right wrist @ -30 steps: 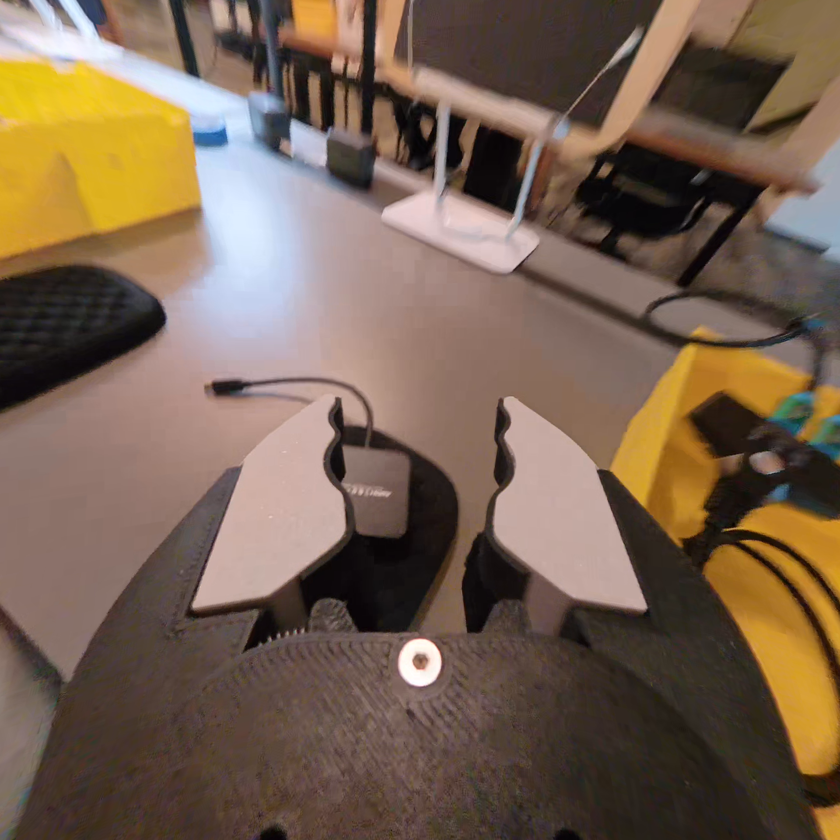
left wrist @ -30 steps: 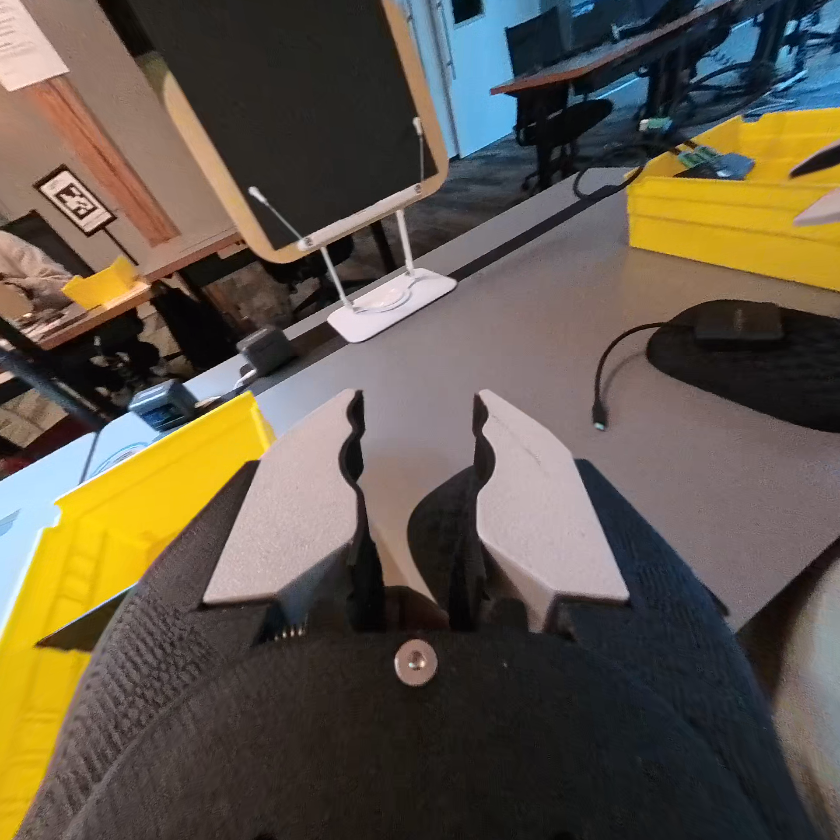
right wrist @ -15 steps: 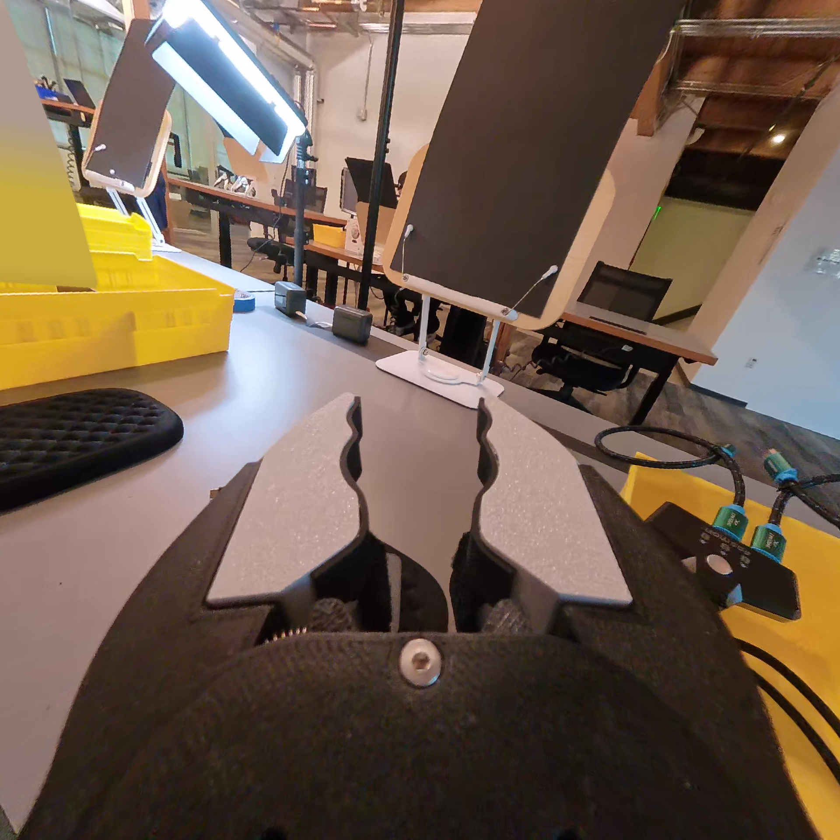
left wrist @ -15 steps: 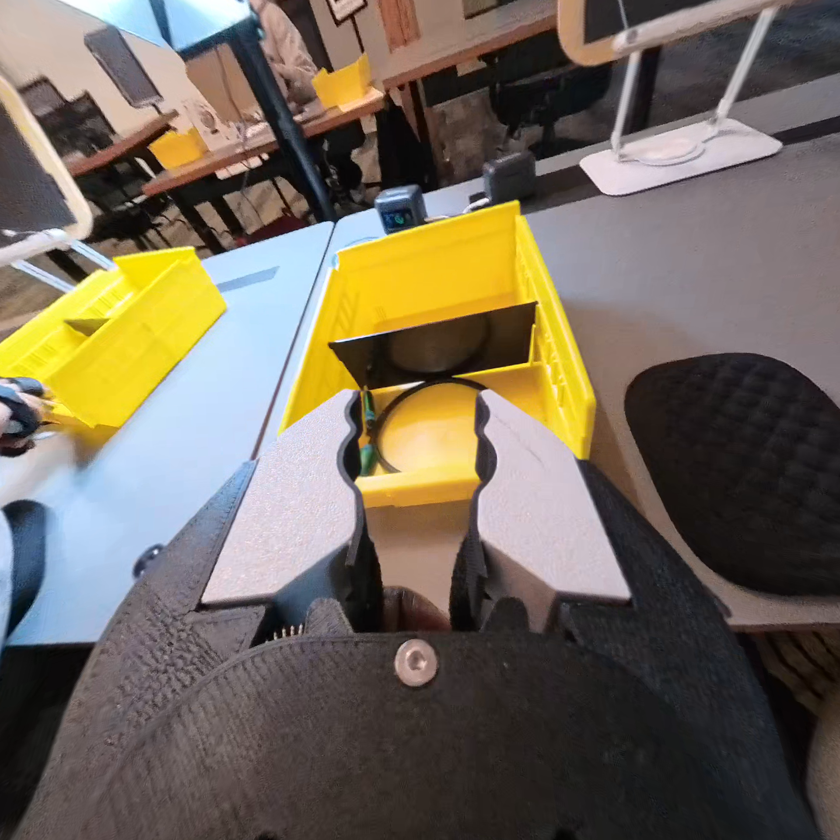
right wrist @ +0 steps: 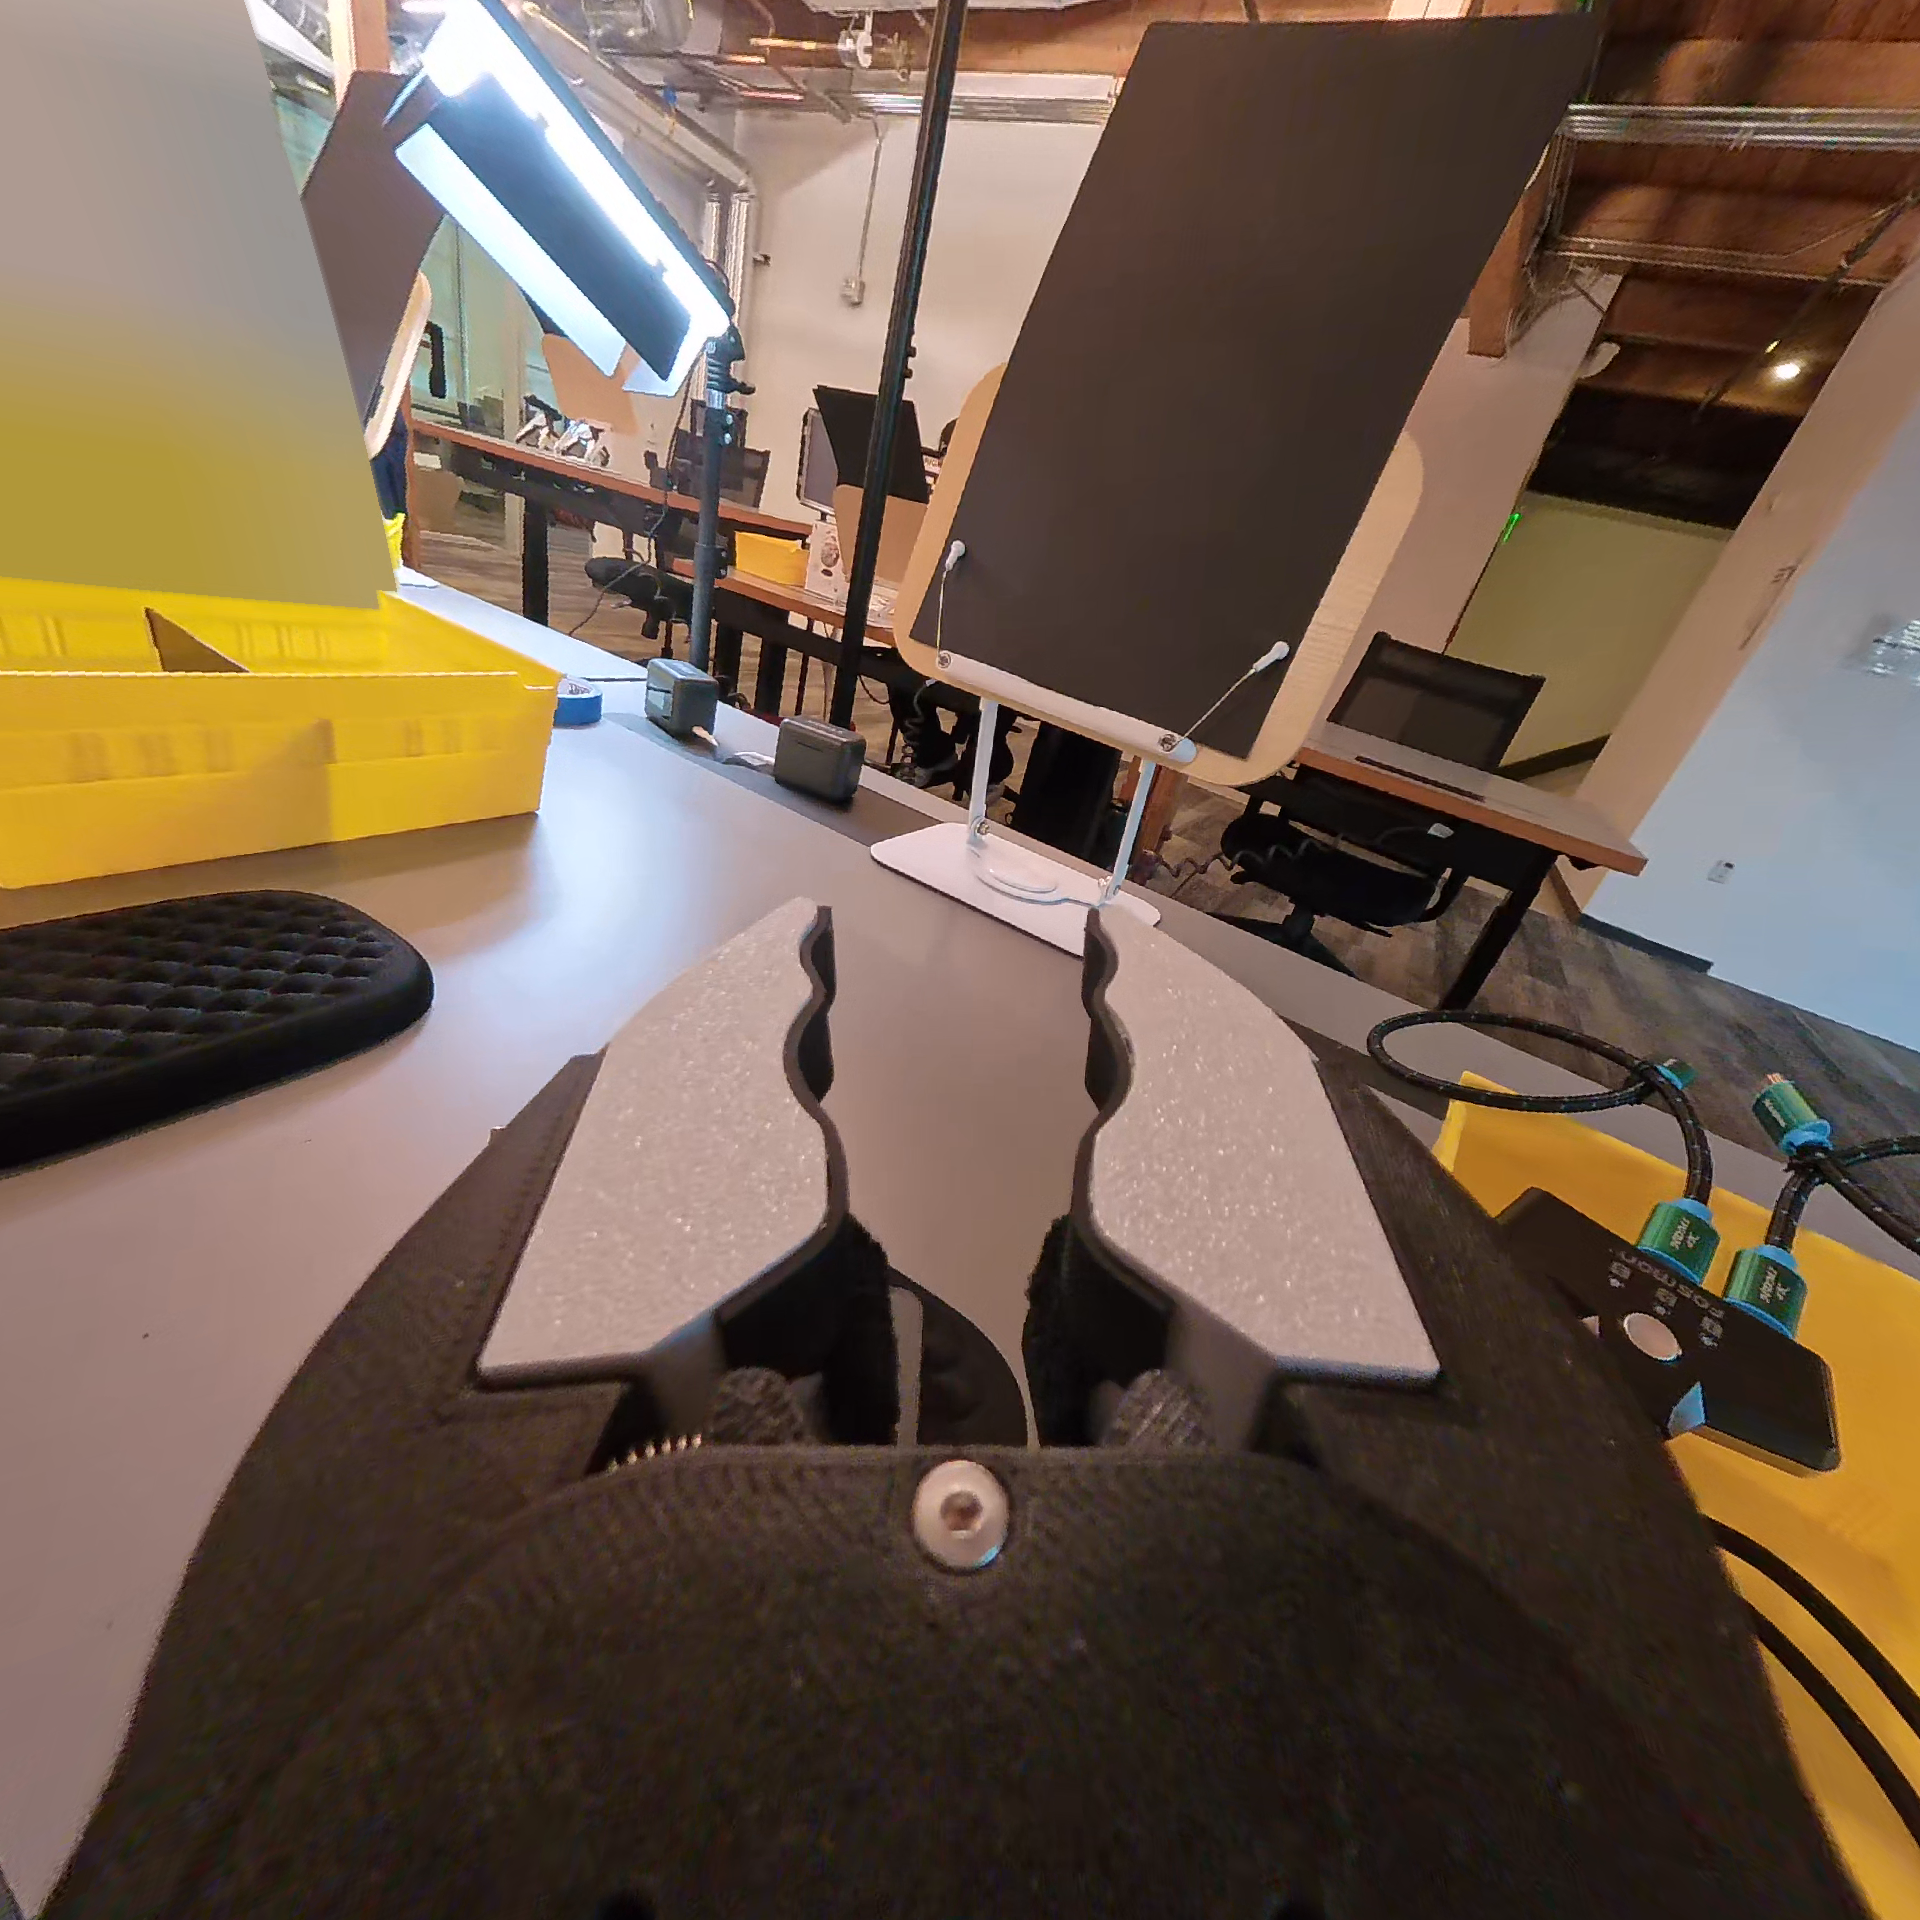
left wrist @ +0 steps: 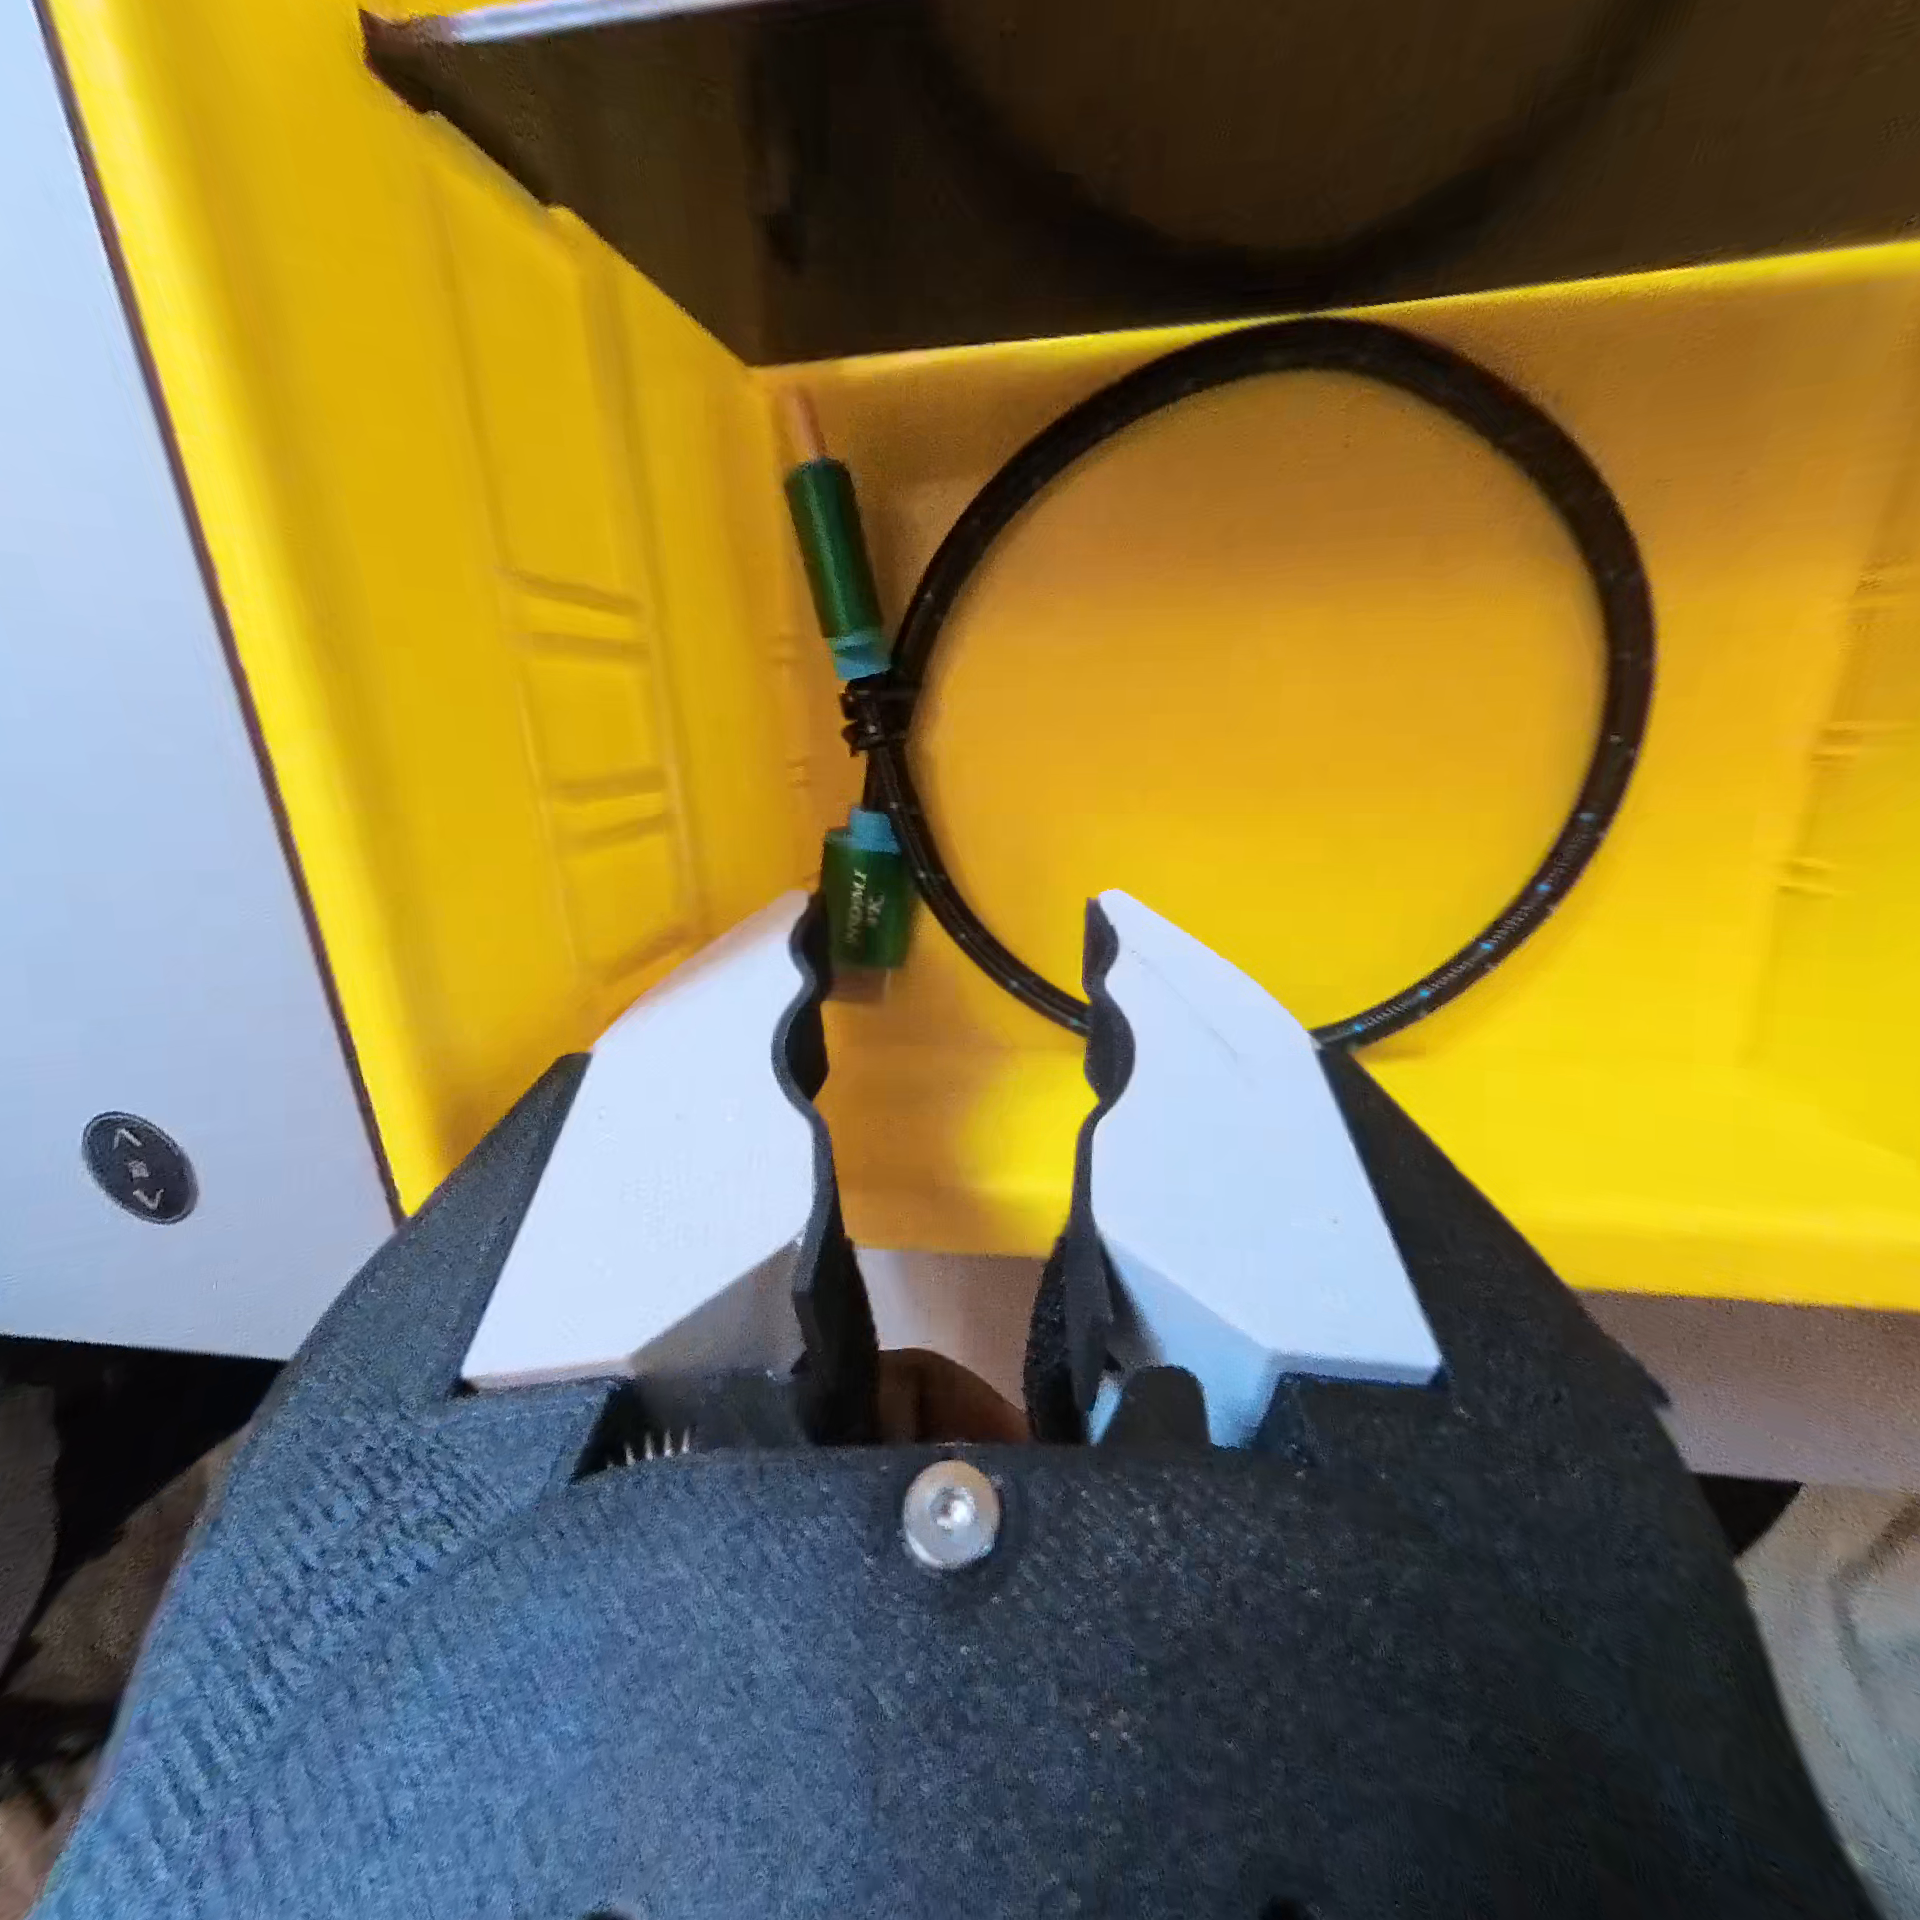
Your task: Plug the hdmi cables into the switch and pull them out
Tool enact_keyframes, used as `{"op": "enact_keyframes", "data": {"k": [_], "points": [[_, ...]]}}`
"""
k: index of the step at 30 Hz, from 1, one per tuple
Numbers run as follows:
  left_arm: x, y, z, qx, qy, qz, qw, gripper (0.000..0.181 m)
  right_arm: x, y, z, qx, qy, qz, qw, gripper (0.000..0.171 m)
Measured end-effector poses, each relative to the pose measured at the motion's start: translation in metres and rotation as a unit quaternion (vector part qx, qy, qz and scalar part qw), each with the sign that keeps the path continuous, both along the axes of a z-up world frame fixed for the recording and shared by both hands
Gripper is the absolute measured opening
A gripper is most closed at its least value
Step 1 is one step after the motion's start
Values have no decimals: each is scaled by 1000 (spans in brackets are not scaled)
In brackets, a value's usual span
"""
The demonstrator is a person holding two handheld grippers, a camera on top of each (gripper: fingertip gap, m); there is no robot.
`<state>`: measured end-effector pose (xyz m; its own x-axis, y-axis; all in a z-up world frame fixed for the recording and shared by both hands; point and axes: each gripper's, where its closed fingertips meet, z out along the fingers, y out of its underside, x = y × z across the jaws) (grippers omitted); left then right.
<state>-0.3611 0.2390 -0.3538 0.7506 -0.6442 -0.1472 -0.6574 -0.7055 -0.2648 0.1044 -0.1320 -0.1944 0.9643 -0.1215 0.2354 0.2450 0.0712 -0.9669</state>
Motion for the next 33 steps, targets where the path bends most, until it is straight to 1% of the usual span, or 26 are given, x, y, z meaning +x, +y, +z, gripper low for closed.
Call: {"op": "enact_keyframes", "data": {"k": [6,7,8,10,12,14,16,18,20,23,25,26,27,28,29,31,32,33], "points": [[1,7,-11,-17,28,-14,999,38,2,1,-3,0,5,1,1000,45],[-1,8,-14,-18,31,-9,999,34,2,1,-3,0,4,1,1000,45],[-5,15,-13,0,42,-4,999,19,2,1,-3,0,3,0,1000,45],[-3,14,-13,7,29,-14,999,8,3,1,-2,2,-1,-3,1000,45],[7,9,-8,14,-12,-31,999,8,4,1,-1,2,-4,-7,1000,45],[18,9,5,55,-53,-44,996,7,4,1,-1,3,-6,-7,1000,45],[25,7,24,109,-89,-52,989,7,3,1,-1,5,-7,-7,1000,44],[29,7,51,192,-104,-65,974,6,2,1,0,7,-11,-7,1000,44],[35,0,82,277,-118,-85,950,6,2,1,0,8,-16,-8,1000,43],[45,-14,126,401,-121,-119,900,6,0,2,-1,6,-19,-6,1000,43],[53,-28,158,486,-124,-133,855,6,-1,2,0,10,-20,-5,1000,43],[59,-37,174,531,-125,-146,826,6,-2,2,1,12,-21,-3,1000,43],[65,-49,191,580,-124,-158,790,6,-3,2,2,16,-21,0,1000,42],[71,-62,208,633,-122,-168,746,6,-6,3,3,20,-22,8,1000,42],[79,-79,225,686,-117,-180,695,6,-12,3,4,25,-24,23,999,43],[100,-119,246,766,-105,-217,597,6,-34,4,10,50,-32,85,995,44],[113,-138,251,786,-107,-238,560,6,-49,3,14,66,-33,125,989,44],[128,-156,252,796,-117,-262,533,6,-63,1,19,81,-33,166,982,44]]}}
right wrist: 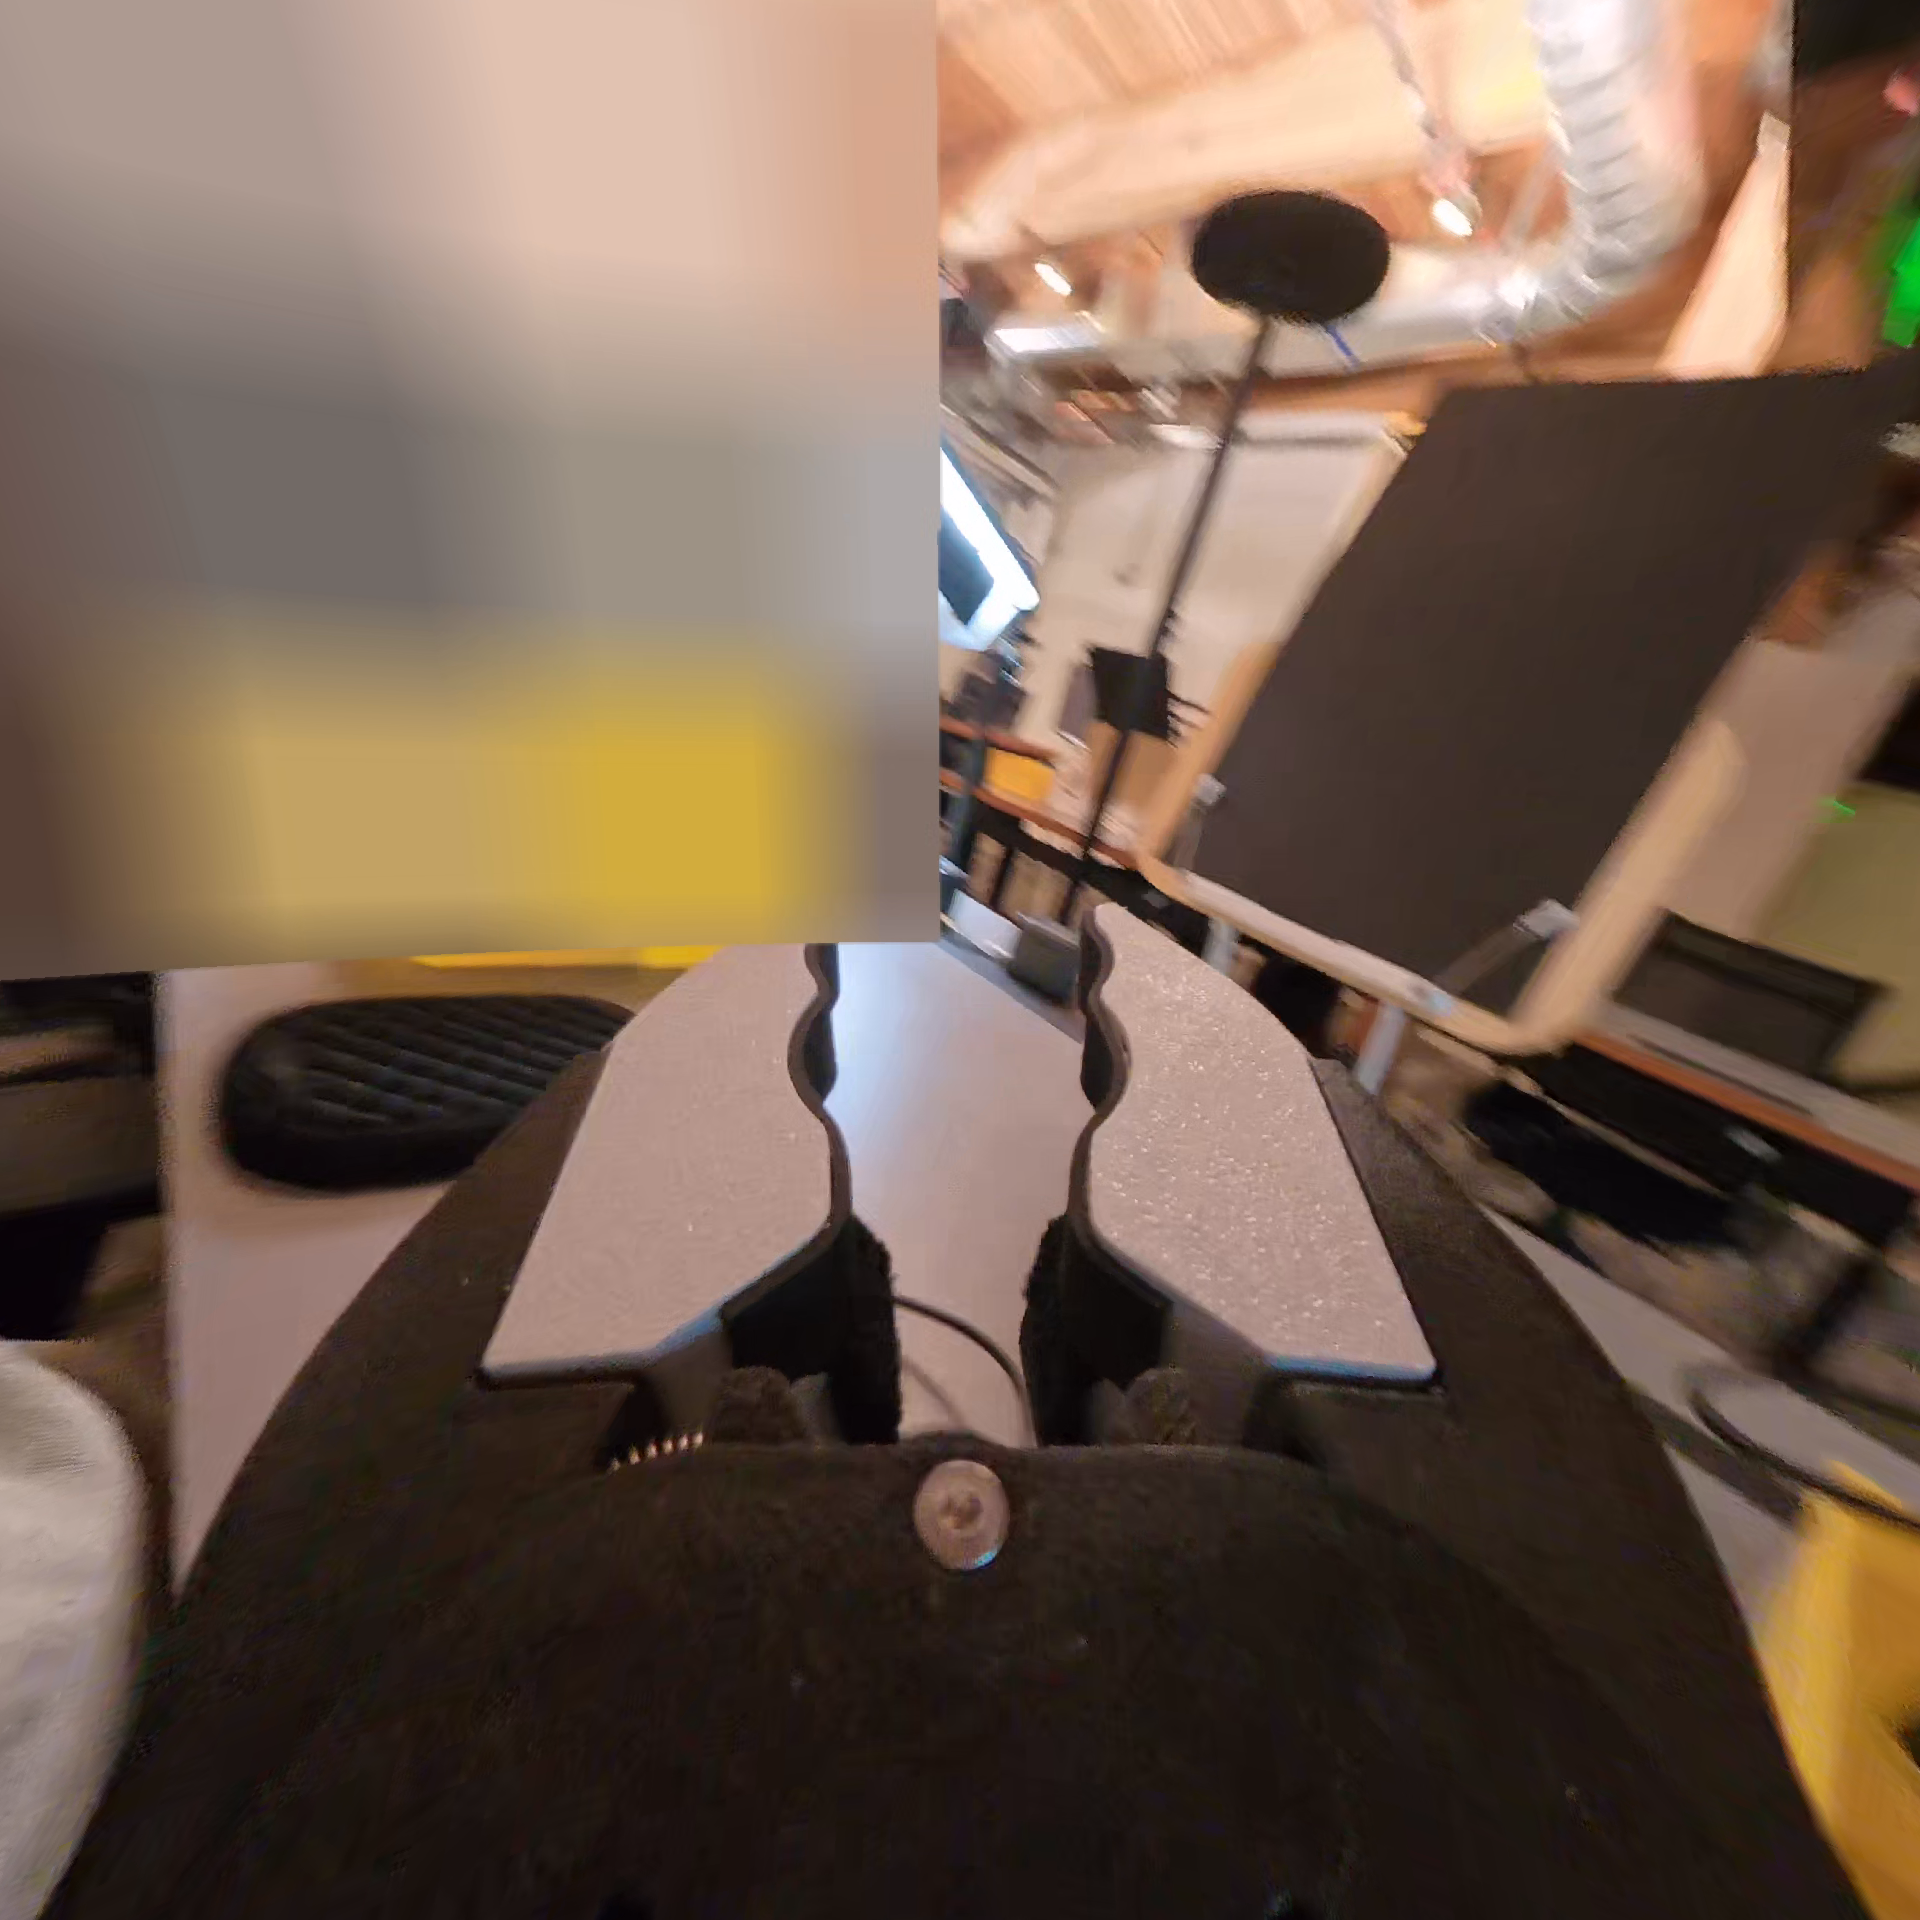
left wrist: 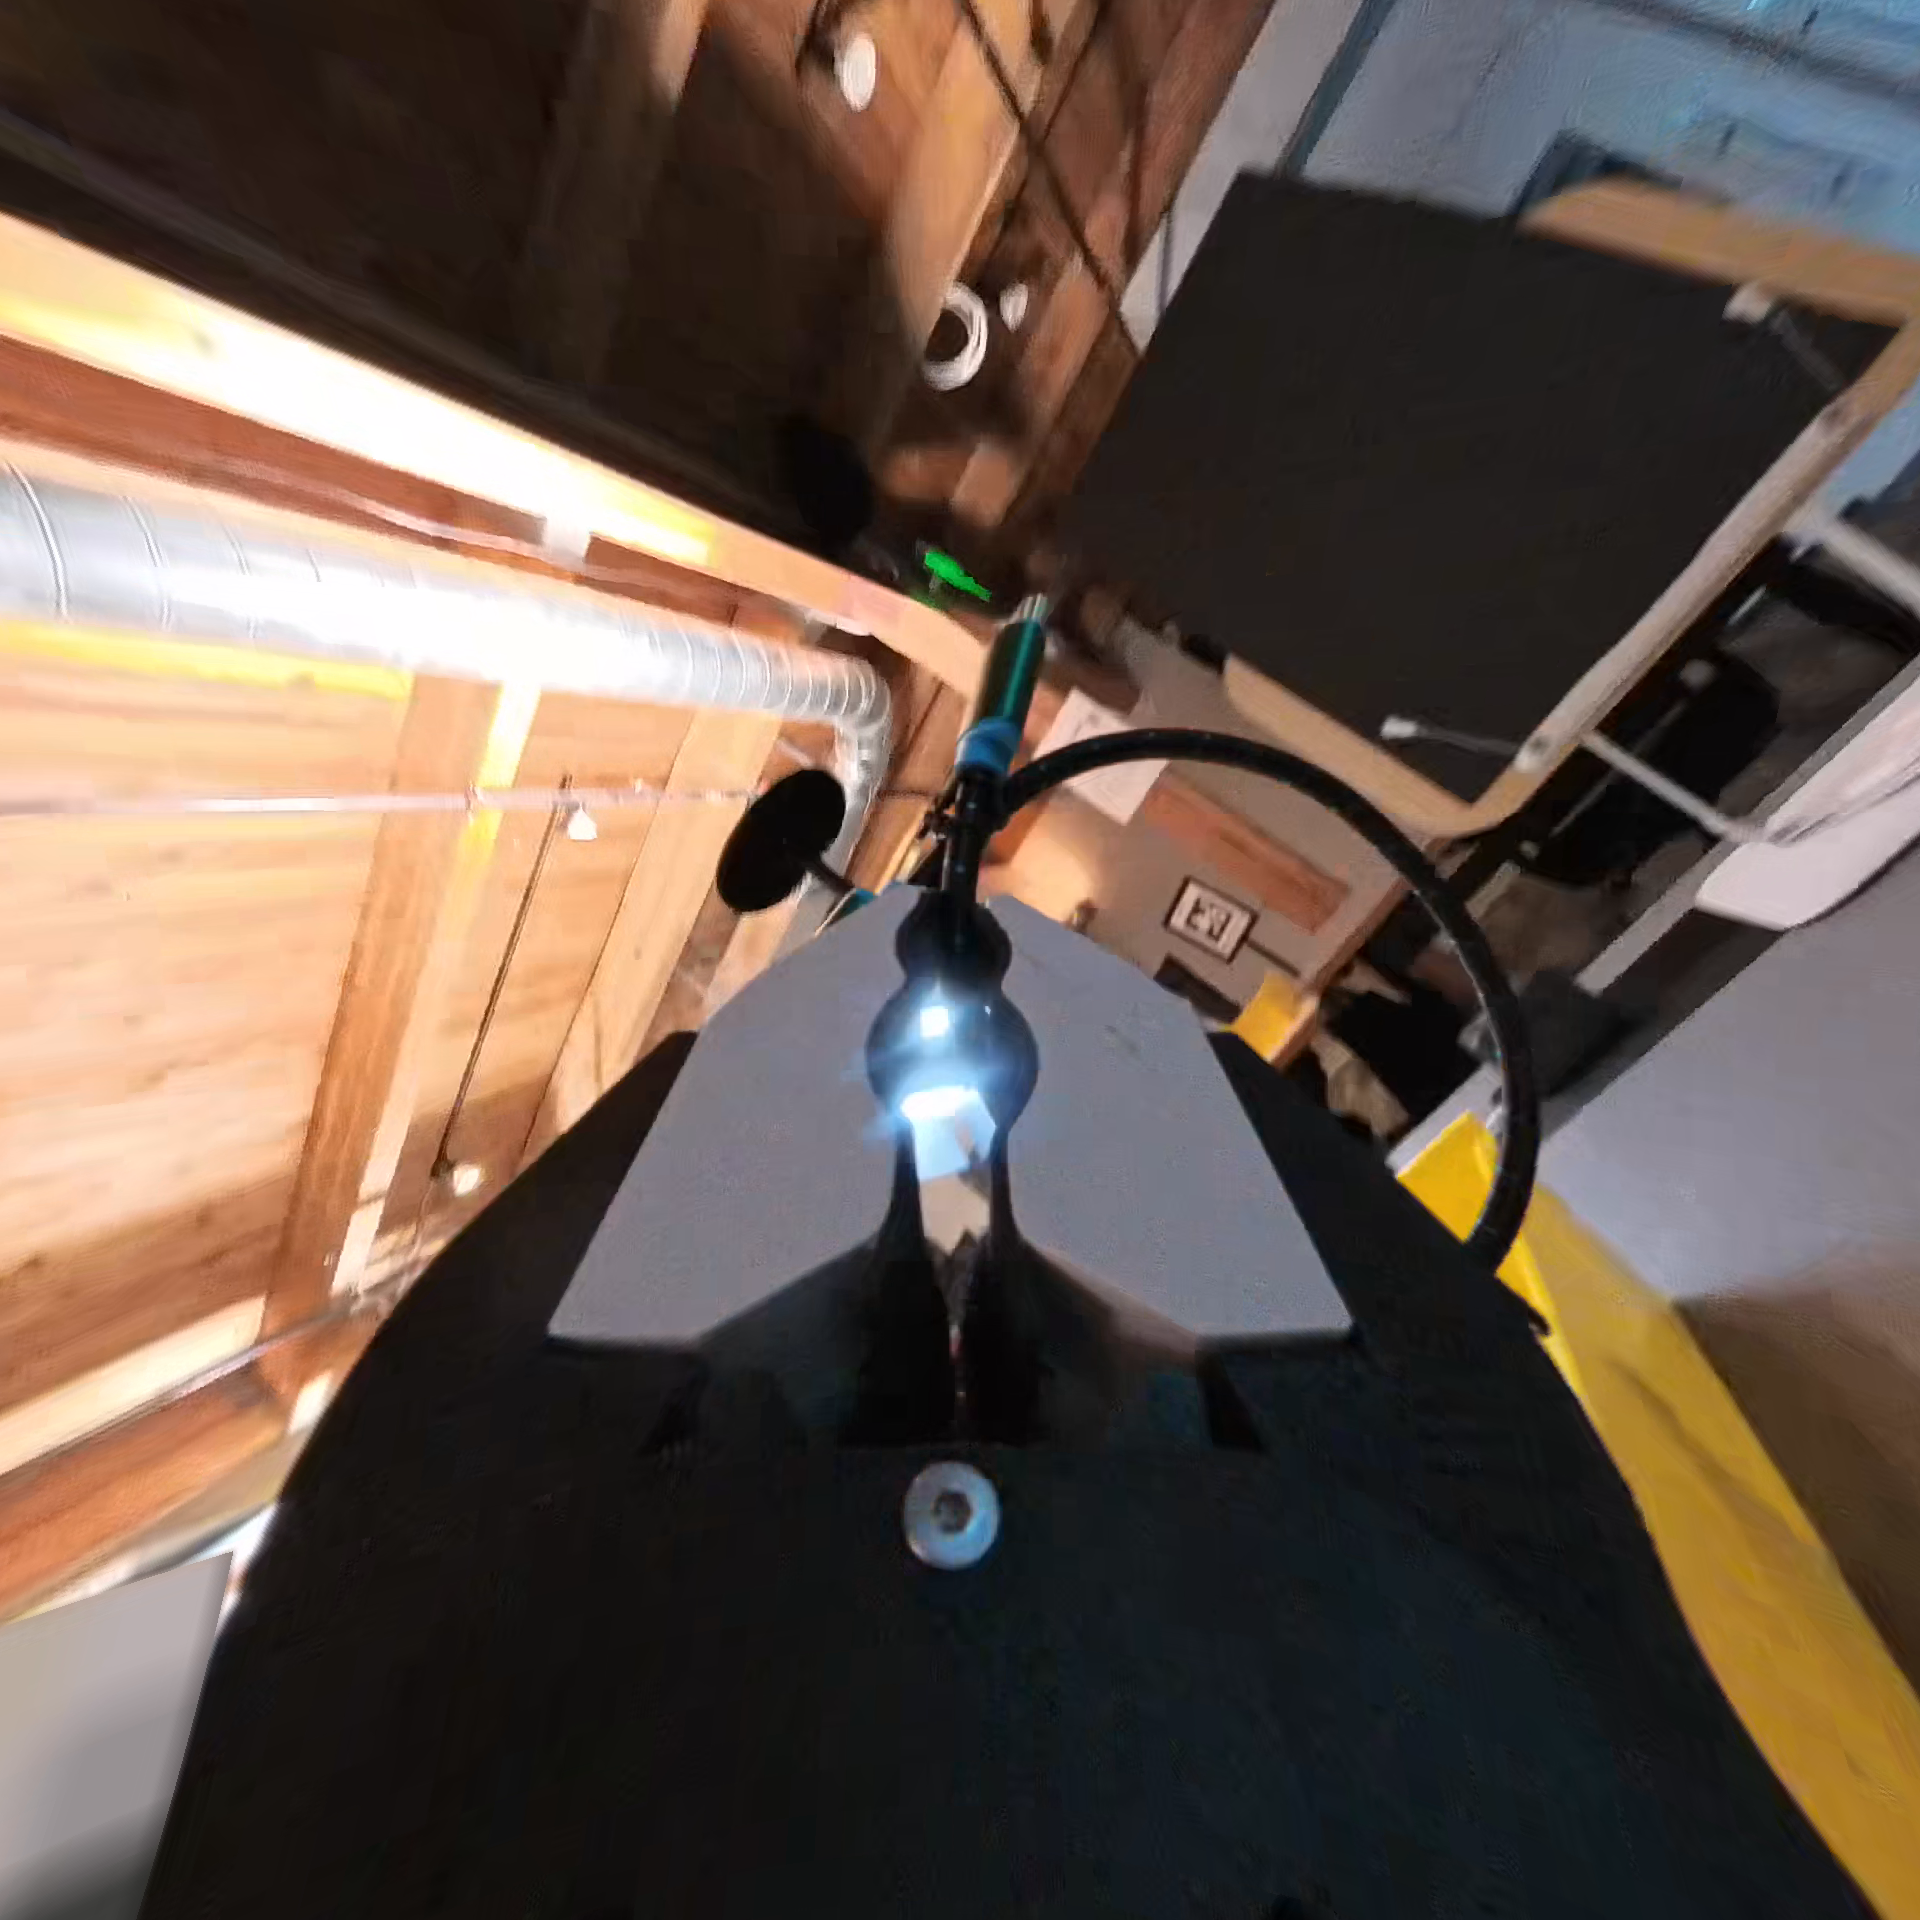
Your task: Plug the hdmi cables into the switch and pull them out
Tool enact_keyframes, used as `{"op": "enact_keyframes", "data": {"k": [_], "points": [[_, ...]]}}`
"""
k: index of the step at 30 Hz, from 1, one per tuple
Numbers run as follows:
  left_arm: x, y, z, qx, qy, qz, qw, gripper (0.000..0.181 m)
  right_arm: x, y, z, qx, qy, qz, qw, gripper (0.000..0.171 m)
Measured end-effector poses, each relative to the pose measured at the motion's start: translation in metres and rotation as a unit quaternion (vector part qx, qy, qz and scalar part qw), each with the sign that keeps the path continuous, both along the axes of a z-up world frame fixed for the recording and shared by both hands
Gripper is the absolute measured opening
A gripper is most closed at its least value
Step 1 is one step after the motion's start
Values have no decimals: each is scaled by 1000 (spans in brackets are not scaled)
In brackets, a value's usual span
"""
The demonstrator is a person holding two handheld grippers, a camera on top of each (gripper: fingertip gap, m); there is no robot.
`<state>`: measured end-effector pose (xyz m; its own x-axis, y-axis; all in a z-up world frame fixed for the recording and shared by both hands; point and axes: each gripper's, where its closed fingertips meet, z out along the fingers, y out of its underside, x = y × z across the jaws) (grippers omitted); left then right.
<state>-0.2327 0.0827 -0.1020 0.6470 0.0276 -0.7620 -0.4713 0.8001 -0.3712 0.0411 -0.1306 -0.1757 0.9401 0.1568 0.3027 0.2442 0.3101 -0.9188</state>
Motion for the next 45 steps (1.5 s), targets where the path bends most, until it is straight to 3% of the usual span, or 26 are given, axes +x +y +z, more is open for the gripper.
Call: {"op": "enact_keyframes", "data": {"k": [5,11,14,20,22,27,30,34,36,41,45], "points": [[76,-88,-18,71,54,-181,979,6,-53,-10,13,47,0,139,989,45],[131,-146,-57,-33,90,-387,917,6,-76,-3,13,59,11,174,983,46],[148,-163,-73,-51,112,-439,890,6,-85,3,5,34,18,193,980,50],[163,-180,-90,-57,150,-469,868,6,-96,13,-5,3,55,228,972,44],[166,-183,-93,-60,155,-474,864,6,-100,12,-7,2,47,235,971,22],[168,-185,-95,-63,154,-481,861,6,-100,9,-8,12,24,234,972,22],[162,-184,-83,-71,113,-499,856,17,-96,10,-8,12,17,219,975,22],[154,-195,-71,-91,88,-552,824,31,-95,17,-17,-10,-14,187,982,22],[165,-198,-80,-109,124,-532,830,36,-100,19,-19,-17,-22,190,981,23],[185,-197,-106,-82,214,-450,863,25,-98,18,-18,-22,3,198,980,22],[186,-197,-105,-66,210,-439,871,24,-99,18,-19,-34,15,210,977,21]]}}
